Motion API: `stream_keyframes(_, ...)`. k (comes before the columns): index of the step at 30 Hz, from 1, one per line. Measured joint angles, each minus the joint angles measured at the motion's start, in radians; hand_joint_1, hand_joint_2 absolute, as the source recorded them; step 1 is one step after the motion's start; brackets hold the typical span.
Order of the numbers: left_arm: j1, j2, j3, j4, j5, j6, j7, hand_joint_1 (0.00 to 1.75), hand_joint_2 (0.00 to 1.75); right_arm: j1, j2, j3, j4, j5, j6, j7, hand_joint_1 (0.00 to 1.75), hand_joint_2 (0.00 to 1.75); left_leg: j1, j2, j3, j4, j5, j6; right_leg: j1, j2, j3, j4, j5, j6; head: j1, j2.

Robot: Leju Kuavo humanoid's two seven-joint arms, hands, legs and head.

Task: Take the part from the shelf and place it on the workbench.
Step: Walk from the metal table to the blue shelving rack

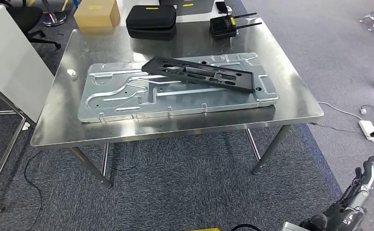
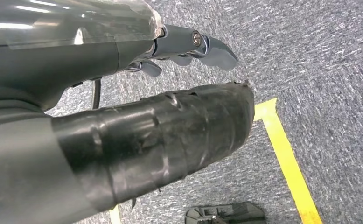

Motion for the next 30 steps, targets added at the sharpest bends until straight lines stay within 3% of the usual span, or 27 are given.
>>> stream_keyframes(3,-0.001,0.0,0.0,0.0,0.0,0.0,0.0,0.0,0.0,0.001,0.001,0.0,0.0,0.0,0.0,0.0,0.0,0.0,-0.001,0.0,-0.006,0.001,0.01,-0.019,0.002,0.0,-0.01,-0.014,0.012,-0.018,0.0,0.0)
stream_keyframes(4,0.0,0.0,0.0,0.0,0.0,0.0,0.0,0.0,0.0,0.001,0.001,0.0,0.0,0.0,0.0,0.0,0.0,0.0,-0.001,-0.002,-0.013,0.011,-0.001,-0.025,-0.001,-0.001,-0.016,-0.016,0.02,-0.027,-0.001,0.0)
stream_keyframes(6,0.001,0.001,0.0,0.0,0.0,0.0,0.001,0.0,0.0,0.002,0.003,0.0,0.0,-0.002,0.0,0.001,0.0,0.0,0.001,-0.004,-0.043,0.084,-0.069,-0.032,-0.005,-0.004,-0.033,-0.02,0.037,-0.043,-0.002,0.0)
stream_keyframes(8,0.002,0.001,0.0,0.0,0.0,0.0,0.002,0.0,0.0,0.003,0.005,-0.001,0.0,-0.004,0.0,0.001,0.0,0.0,0.003,-0.005,-0.084,0.209,-0.152,-0.037,-0.003,-0.005,-0.055,-0.018,0.052,-0.049,-0.004,0.0)
stream_keyframes(9,0.002,0.0,0.0,0.0,0.0,0.0,0.003,0.0,0.0,0.004,0.008,-0.002,0.0,-0.004,0.0,0.0,0.0,0.0,0.003,-0.005,-0.092,0.255,-0.172,-0.039,-0.002,-0.005,-0.067,-0.015,0.059,-0.049,-0.004,0.0)
stream_keyframes(10,0.002,0.0,0.0,0.0,0.0,0.0,0.003,0.0,0.0,0.005,0.012,-0.005,0.0,-0.002,0.0,-0.002,0.0,0.0,0.004,-0.005,-0.084,0.269,-0.172,-0.04,-0.001,-0.005,-0.078,-0.011,0.065,-0.047,-0.004,0.0)
stream_keyframes(11,0.002,0.0,0.0,0.0,0.0,0.0,0.004,0.0,0.0,0.006,0.017,-0.008,0.0,0.001,0.0,-0.005,0.0,0.0,0.004,-0.005,-0.058,0.245,-0.155,-0.04,-0.001,-0.005,-0.089,-0.006,0.07,-0.046,-0.004,0.0)
stream_keyframes(13,0.001,0.001,0.0,0.0,0.0,0.0,0.004,0.0,0.0,0.008,0.026,-0.014,0.0,0.008,0.0,-0.009,0.0,0.0,0.004,-0.005,0.037,0.105,-0.114,-0.034,-0.001,-0.004,-0.107,0.006,0.077,-0.039,-0.004,0.0)
stream_keyframes(15,0.0,0.002,0.0,0.0,0.0,0.0,0.005,0.0,0.0,0.01,0.032,-0.018,0.0,0.014,0.0,-0.009,0.0,0.0,-0.001,-0.006,0.099,0.005,-0.09,-0.025,0.0,-0.005,-0.114,0.014,0.084,-0.029,-0.004,0.0)
stream_keyframes(18,0.0,0.002,0.0,-0.001,0.0,0.0,0.005,0.0,0.0,0.013,0.037,-0.021,0.0,0.016,0.0,-0.007,0.0,0.0,-0.003,-0.006,0.093,-0.012,-0.077,-0.011,0.002,-0.005,-0.118,0.015,0.098,-0.011,-0.004,0.0)
stream_keyframes(20,-0.001,0.0,0.001,-0.001,0.0,0.0,0.004,0.0,0.0,0.017,0.038,-0.025,0.0,0.009,0.0,-0.003,0.0,0.0,0.002,-0.002,0.082,-0.019,-0.063,0.005,0.002,-0.002,-0.13,0.038,0.072,-0.001,-0.003,0.0)
stream_keyframes(22,0.0,0.0,0.001,-0.001,0.0,0.0,0.001,0.0,0.0,0.021,0.038,-0.029,0.0,0.002,0.0,-0.002,0.0,0.0,0.003,0.002,0.062,-0.021,-0.046,0.018,-0.002,0.0,-0.161,0.127,-0.012,0.007,-0.002,0.0)
stream_keyframes(24,0.0,0.001,0.001,-0.001,0.001,0.0,0.0,0.0,0.0,0.022,0.038,-0.033,0.0,-0.002,0.0,-0.002,0.0,0.0,0.001,0.004,0.041,-0.019,-0.03,0.021,-0.005,0.0,-0.191,0.243,-0.083,0.013,-0.002,0.0)
stream_keyframes(25,0.0,0.001,0.001,-0.001,0.001,0.0,0.0,0.0,0.0,0.023,0.038,-0.035,0.0,-0.003,0.0,-0.002,0.0,0.0,0.0,0.004,0.03,-0.017,-0.022,0.02,-0.005,0.0,-0.188,0.27,-0.089,0.015,-0.002,0.0)
stream_keyframes(26,0.001,0.001,0.002,-0.001,0.001,-0.001,0.0,0.0,0.0,0.023,0.038,-0.036,0.0,-0.003,0.0,-0.002,0.0,0.0,0.0,0.004,0.02,-0.015,-0.015,0.019,-0.006,0.0,-0.168,0.261,-0.076,0.014,-0.002,0.0)
stream_keyframes(28,0.001,0.0,0.002,-0.001,0.001,-0.001,0.0,0.0,0.0,0.024,0.038,-0.036,0.0,-0.003,0.0,-0.002,0.0,0.0,-0.001,0.003,0.004,-0.008,-0.005,0.015,-0.005,0.0,-0.076,0.141,-0.027,0.007,-0.002,0.0)
stream_keyframes(30,0.001,-0.001,0.002,-0.001,0.001,-0.001,0.0,0.0,0.0,0.024,0.038,-0.036,0.0,-0.004,0.0,-0.002,0.0,0.0,-0.002,0.003,-0.005,-0.003,0.004,0.006,0.001,-0.001,0.002,0.017,-0.005,-0.003,-0.002,0.0)
